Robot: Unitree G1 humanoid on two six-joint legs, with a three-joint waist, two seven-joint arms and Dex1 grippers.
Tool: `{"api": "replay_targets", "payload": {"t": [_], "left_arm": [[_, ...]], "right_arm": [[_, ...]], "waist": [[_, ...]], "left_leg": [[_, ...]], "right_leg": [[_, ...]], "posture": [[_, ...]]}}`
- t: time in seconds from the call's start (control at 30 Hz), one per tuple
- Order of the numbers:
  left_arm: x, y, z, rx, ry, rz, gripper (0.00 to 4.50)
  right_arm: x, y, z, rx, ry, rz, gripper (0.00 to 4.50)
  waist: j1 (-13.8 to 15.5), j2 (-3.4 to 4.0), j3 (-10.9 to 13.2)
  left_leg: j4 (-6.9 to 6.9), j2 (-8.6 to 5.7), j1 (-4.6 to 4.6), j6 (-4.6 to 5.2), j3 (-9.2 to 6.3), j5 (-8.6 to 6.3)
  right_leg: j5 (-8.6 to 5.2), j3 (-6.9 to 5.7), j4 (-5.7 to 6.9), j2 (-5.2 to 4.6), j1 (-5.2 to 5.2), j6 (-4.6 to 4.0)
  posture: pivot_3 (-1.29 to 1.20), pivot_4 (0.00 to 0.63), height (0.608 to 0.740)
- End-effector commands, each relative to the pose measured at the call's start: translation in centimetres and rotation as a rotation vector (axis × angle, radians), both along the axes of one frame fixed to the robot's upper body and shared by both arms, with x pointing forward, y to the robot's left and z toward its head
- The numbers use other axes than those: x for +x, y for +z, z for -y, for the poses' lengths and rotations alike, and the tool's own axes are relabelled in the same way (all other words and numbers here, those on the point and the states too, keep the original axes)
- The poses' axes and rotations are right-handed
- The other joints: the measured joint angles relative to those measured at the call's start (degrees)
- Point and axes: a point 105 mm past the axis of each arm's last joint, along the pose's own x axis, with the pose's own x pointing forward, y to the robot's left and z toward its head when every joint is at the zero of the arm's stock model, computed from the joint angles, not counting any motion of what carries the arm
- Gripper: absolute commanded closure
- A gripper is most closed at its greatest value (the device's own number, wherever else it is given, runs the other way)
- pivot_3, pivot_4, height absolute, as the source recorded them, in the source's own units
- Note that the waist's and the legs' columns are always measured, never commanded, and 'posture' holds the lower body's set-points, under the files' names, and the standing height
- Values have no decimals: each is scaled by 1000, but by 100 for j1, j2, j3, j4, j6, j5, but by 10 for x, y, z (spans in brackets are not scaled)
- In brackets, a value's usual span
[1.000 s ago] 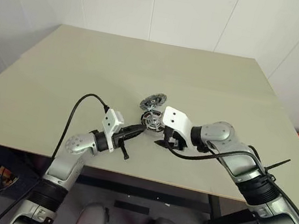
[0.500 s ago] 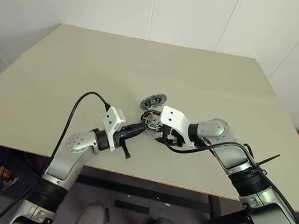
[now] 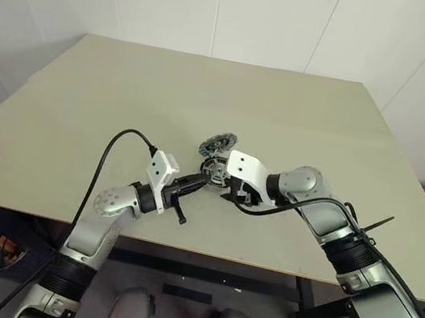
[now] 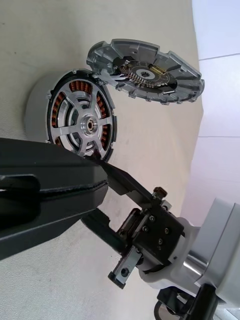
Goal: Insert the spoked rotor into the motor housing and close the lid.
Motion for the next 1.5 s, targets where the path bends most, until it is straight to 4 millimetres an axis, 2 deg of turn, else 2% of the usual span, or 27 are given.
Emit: {"api": "replay_targets", "payload": {"t": [0.03, 0.1, 0.43, 0.67, 0.83, 0.93, 1.1, 1.5], "left_arm": [[-1, 14, 3, -26, -12, 48, 4500], [-1, 14, 3, -28, -12, 46, 4500], [-2, 11, 3, -31, -12, 40, 4500], [-2, 7, 3, -31, -11, 37, 4500], [-1, 5, 4, -32, -13, 33, 4500], [-1, 5, 3, -32, -13, 31, 4500], [-1, 3, 1, -28, -9, 29, 4500], [-1, 2, -1, -26, 2, 24, 4500]], "right_arm": [[4, 18, -4, 30, 18, 52, 3947], [4, 19, -4, 34, 16, 53, 4489], [3, 24, -6, 68, -6, 70, 4489], [-12, 28, 0, 62, 2, 30, 4489], [-8, 36, -1, 99, -22, 27, 4489], [-7, 36, -4, 103, -25, 28, 3924], [-4, 29, -6, 83, -21, 42, 2290], [3, 6, -4, 18, -10, -3, 2290]], "waist": [[-2, 0, 0], [2, 0, 0], [3, -2, 1], [10, -3, 5], [3, -4, 5], [4, -4, 5], [5, -4, 5], [3, -4, 6]], "left_leg": [[0, 0, 0, 0, 0, 0], [0, 1, 2, 0, 0, 0], [4, 1, 0, 0, 0, 0], [3, 1, 0, 2, -1, -1], [3, 1, 2, 2, 0, -1], [3, 1, 2, 1, -1, -1], [3, 1, -1, 2, 0, -1], [3, 0, -1, 2, 0, -1]], "right_leg": [[0, 0, 0, 0, 0, 0], [-1, 0, 0, 1, 1, -1], [-1, 0, 0, 0, 2, -1], [-1, 0, -1, 0, 3, -1], [-1, 0, 0, 0, 2, 0], [-1, 0, 0, 1, 2, 0], [-1, 0, 0, 1, 0, -1], [-1, 0, 0, 0, 0, -1]], "posture": [[0, 0, 740], [0, 0, 740], [0, 0, 740], [0, 0, 740], [0, 0, 740], [0, 0, 740], [0, 0, 740], [0, 0, 740]]}}
